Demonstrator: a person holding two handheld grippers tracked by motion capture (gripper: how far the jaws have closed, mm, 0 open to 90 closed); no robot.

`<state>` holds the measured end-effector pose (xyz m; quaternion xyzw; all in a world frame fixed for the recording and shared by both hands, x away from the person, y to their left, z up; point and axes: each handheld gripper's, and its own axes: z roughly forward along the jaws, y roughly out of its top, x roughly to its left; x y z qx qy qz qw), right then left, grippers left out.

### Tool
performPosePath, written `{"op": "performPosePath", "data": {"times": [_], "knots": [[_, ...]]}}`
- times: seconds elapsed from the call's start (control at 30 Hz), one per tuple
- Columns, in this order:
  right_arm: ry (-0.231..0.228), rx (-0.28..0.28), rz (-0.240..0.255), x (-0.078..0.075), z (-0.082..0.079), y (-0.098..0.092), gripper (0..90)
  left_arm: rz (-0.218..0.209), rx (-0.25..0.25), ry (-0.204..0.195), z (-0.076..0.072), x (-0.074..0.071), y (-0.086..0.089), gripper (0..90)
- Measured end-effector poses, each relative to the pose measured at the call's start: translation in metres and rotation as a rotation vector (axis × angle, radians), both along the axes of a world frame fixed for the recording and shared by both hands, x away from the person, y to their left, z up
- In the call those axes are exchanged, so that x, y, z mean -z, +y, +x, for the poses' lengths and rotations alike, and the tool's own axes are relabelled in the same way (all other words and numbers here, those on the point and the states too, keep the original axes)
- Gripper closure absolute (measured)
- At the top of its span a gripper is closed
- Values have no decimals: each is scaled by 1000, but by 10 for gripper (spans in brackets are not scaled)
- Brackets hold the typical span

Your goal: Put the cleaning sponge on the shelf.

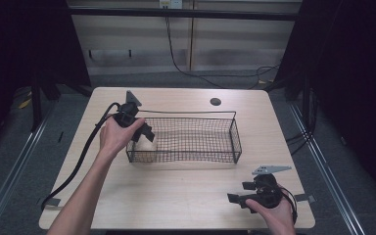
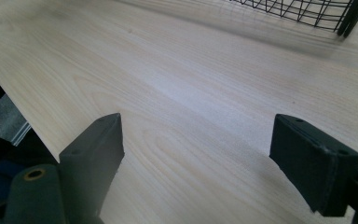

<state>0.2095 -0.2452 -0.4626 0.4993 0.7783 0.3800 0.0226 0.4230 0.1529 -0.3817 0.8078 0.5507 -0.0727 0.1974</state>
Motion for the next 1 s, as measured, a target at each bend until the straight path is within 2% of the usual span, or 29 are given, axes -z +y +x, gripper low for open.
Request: {"op": "performPosePath", "data": {"times": [0.03,0.07,0.1,0.27,0.33,0.4,0.47,0.53,0.57,0.6,0.67,0.73,0.77,0.8,0.83,0.93,0.97,1.0], "knots": [[1,0,1,0,0,0,172,-12,11,-9,-2,-2,1,175],[2,3,2,0,0,0,172,-40,42,-37,-5,-5,4,175],[2,3,2,0,0,0,172,-40,42,-37,-5,-5,4,175],[1,5,3,0,0,0,172,-92,113,-88,-13,-10,8,175],[-1,6,2,0,0,0,172,-103,120,-114,-16,-10,9,175],[1,4,3,0,0,0,172,-118,148,-121,-22,-10,10,175],[0,4,3,0,0,0,172,-127,150,-130,-24,-10,11,176],[1,6,3,0,0,0,172,-150,176,-121,-27,-11,12,184],[1,6,3,0,0,0,172,-153,181,-131,-29,-11,13,184],[1,5,2,0,0,0,172,-152,179,-168,-35,-12,14,187],[-1,5,2,0,0,0,172,-155,196,-174,-38,-12,15,187],[0,7,3,0,0,-1,173,-176,214,-205,-45,-9,19,189],[0,7,3,0,0,-1,173,-176,214,-205,-45,-9,19,190],[-1,6,2,0,0,-1,173,-185,220,-234,-50,-7,24,191],[-1,6,2,0,0,-1,173,-185,220,-234,-50,-7,24,192],[-2,7,2,0,0,-1,173,-185,221,-277,-60,-7,31,192],[-2,7,2,0,0,-1,173,-185,221,-277,-60,-7,31,192],[-1,8,1,0,0,0,173,-176,230,-301,-66,-8,34,192]]}}
